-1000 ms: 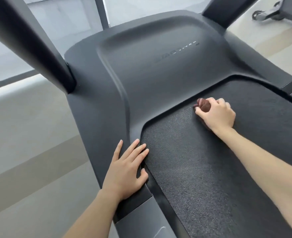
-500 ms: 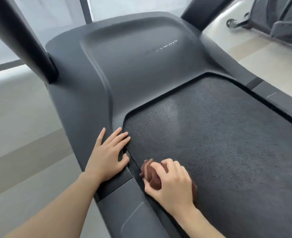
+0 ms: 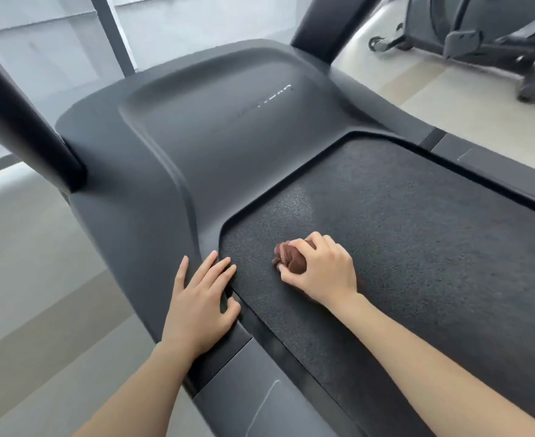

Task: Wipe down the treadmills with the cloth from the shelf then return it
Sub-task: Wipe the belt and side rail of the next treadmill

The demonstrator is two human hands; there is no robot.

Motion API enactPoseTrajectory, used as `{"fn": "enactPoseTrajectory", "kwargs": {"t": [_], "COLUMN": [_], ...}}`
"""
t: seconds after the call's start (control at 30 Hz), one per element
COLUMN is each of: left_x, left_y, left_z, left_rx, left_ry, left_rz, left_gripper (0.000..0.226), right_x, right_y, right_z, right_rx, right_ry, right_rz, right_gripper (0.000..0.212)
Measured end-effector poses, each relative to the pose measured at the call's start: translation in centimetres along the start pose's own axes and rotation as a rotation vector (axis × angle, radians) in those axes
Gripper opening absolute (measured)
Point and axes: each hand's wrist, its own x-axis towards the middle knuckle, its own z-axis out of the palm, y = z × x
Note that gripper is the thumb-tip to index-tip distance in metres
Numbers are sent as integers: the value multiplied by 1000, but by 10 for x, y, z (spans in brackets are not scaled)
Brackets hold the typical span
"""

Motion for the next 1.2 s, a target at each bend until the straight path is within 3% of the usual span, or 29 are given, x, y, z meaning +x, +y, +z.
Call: {"fn": "enactPoseTrajectory", "kwargs": {"t": [0.17,0.4,0.53,0.63,0.7,0.8,0.93,1.0,1.1,1.2], "left_x": [-1,0,-1,-9,-20,-40,-58,-66,-72,-69], "left_y": [-1,0,2,13,30,78,167,196,206,202], "left_z": [3,8,4,-5,-4,3,13,24,41,42], "left_rx": [1,28,38,51,59,-17,-191,-226,-141,-146], "left_ry": [26,45,20,58,89,-6,-82,-132,-189,-181], "left_rz": [8,34,11,140,223,244,237,233,300,291], "left_gripper": [68,69,64,56,56,58,61,60,59,65], "right_x": [-27,-182,-163,-129,-123,-147,-235,-284,-328,-309], "right_y": [-4,32,33,32,33,25,35,61,90,100], "right_z": [-12,-57,-57,-57,-54,-64,-96,-114,-127,-117], "right_rx": [11,-19,-36,-81,-106,-100,-86,-127,-163,-174], "right_ry": [26,95,83,-16,-55,-57,22,45,105,124], "right_rz": [86,95,191,289,322,316,216,254,371,396], "right_gripper": [41,37,34,39,45,46,39,39,37,33]}}
